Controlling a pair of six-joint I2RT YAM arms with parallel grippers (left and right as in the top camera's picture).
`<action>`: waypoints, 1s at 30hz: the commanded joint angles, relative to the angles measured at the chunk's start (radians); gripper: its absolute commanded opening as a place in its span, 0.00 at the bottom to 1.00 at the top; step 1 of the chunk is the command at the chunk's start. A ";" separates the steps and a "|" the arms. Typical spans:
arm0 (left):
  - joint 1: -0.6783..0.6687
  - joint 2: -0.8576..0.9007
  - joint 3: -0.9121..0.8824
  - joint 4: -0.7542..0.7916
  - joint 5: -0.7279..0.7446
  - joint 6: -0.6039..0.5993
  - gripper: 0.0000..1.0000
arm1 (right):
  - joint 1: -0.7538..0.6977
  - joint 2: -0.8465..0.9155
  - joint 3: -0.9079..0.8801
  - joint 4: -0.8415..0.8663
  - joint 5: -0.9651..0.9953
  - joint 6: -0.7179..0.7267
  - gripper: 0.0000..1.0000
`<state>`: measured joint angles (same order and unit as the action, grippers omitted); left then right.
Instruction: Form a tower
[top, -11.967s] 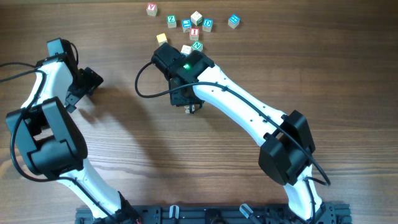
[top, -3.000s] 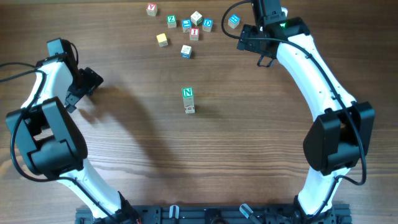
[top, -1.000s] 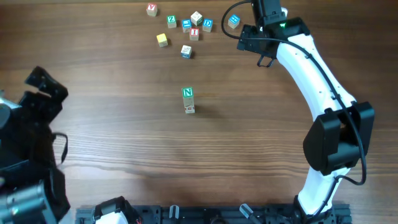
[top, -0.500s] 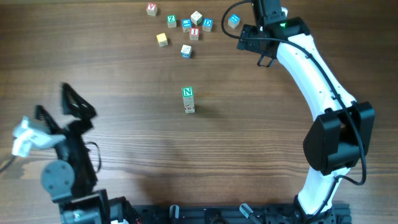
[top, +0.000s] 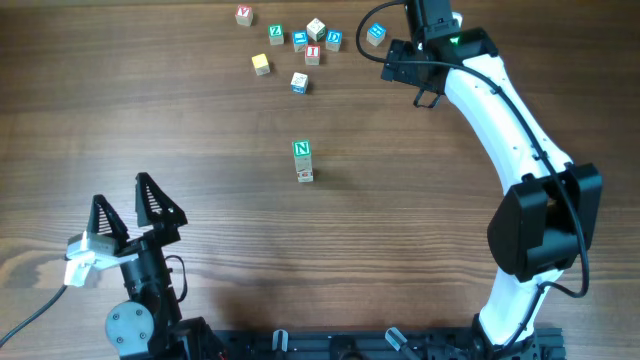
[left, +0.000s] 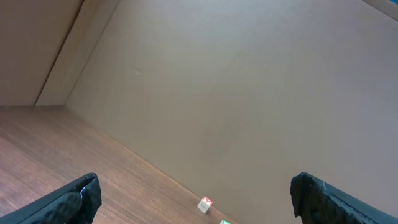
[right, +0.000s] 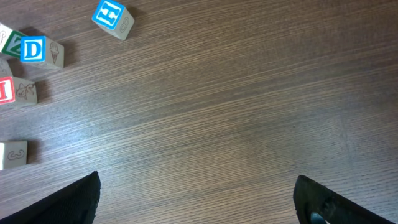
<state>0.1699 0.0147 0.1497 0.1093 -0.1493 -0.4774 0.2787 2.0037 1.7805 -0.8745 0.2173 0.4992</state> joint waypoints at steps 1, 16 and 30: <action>-0.005 -0.012 -0.044 0.004 -0.005 -0.002 1.00 | 0.002 0.002 -0.006 0.002 -0.005 -0.010 1.00; -0.035 -0.012 -0.144 -0.146 -0.005 -0.002 1.00 | 0.002 0.002 -0.006 0.002 -0.005 -0.009 1.00; -0.035 -0.009 -0.144 -0.167 -0.005 -0.002 1.00 | 0.002 0.002 -0.006 0.002 -0.005 -0.009 1.00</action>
<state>0.1421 0.0128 0.0101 -0.0574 -0.1493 -0.4774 0.2787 2.0037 1.7805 -0.8745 0.2173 0.4992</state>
